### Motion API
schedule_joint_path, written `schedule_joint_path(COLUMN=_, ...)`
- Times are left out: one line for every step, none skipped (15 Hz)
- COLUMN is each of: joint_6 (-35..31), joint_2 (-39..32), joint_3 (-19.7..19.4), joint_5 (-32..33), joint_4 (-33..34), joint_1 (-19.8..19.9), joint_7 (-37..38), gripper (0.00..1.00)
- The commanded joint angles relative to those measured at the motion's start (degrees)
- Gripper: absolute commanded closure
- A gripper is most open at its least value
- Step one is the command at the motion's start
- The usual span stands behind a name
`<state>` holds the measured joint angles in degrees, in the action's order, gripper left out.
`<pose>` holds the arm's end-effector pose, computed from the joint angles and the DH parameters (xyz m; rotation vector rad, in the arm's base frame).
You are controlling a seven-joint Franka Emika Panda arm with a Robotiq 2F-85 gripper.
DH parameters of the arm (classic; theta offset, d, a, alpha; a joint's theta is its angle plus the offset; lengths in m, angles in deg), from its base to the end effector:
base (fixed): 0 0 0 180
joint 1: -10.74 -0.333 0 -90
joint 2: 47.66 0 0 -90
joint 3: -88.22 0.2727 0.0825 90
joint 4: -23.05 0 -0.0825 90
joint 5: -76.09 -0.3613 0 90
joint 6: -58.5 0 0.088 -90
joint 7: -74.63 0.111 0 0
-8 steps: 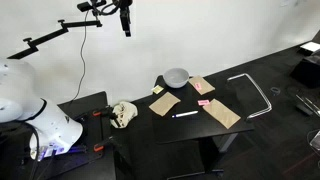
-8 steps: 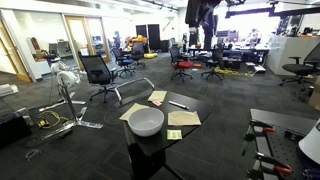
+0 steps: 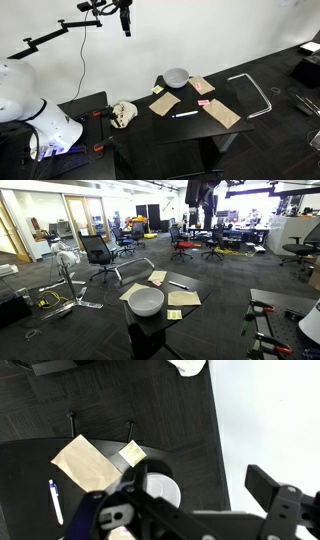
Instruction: Pick up the pen from the table and put it in the grey bowl.
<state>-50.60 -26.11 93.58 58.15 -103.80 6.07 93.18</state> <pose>0.4321 0.1031 0.4983 -2.8469 0.3540 0.0010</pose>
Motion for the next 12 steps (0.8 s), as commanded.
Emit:
schedule_joint_path(joint_6=-1.63, joint_2=-0.66, joint_3=0.12, joint_5=0.68, joint_4=0.48, joint_1=0.93, joint_7=-0.97, gripper=0.00)
schedule_joint_path(joint_6=-2.86, joint_2=-1.10, joint_3=-0.14, joint_5=1.57, joint_4=0.71, joint_1=1.53, joint_7=-1.28, gripper=0.00)
schedule_joint_path(joint_6=-3.60, joint_2=-1.77, joint_3=-0.43, joint_5=2.86, joint_4=1.17, joint_1=2.15, joint_7=-1.51, gripper=0.00)
schedule_joint_path(joint_6=-4.84, joint_2=-2.49, joint_3=-0.94, joint_5=4.13, joint_4=1.52, joint_1=2.79, joint_7=-2.00, gripper=0.00)
schedule_joint_path(joint_6=-6.23, joint_2=-3.01, joint_3=-1.33, joint_5=5.29, joint_4=1.74, joint_1=3.43, joint_7=-1.89, gripper=0.00)
schedule_joint_path(joint_6=-7.30, joint_2=-3.96, joint_3=-1.95, joint_5=6.75, joint_4=2.15, joint_1=4.21, joint_7=-2.22, gripper=0.00)
schedule_joint_path(joint_6=-8.36, joint_2=-4.72, joint_3=-2.52, joint_5=7.61, joint_4=2.43, joint_1=4.79, joint_7=-2.44, gripper=0.00)
schedule_joint_path(joint_6=-9.27, joint_2=-5.58, joint_3=-3.10, joint_5=8.65, joint_4=2.71, joint_1=5.39, joint_7=-2.85, gripper=0.00)
schedule_joint_path(joint_6=-9.71, joint_2=-6.67, joint_3=-3.93, joint_5=9.39, joint_4=3.19, joint_1=6.00, joint_7=-3.74, gripper=0.00)
schedule_joint_path(joint_6=-10.05, joint_2=-7.60, joint_3=-4.50, joint_5=10.52, joint_4=3.52, joint_1=6.52, joint_7=-4.38, gripper=0.00)
schedule_joint_path(joint_6=-9.70, joint_2=-8.71, joint_3=-5.29, joint_5=11.52, joint_4=4.11, joint_1=6.97, joint_7=-5.76, gripper=0.00)
schedule_joint_path(joint_6=-9.53, joint_2=-9.87, joint_3=-5.99, joint_5=12.60, joint_4=4.45, joint_1=7.31, joint_7=-7.65, gripper=0.00)
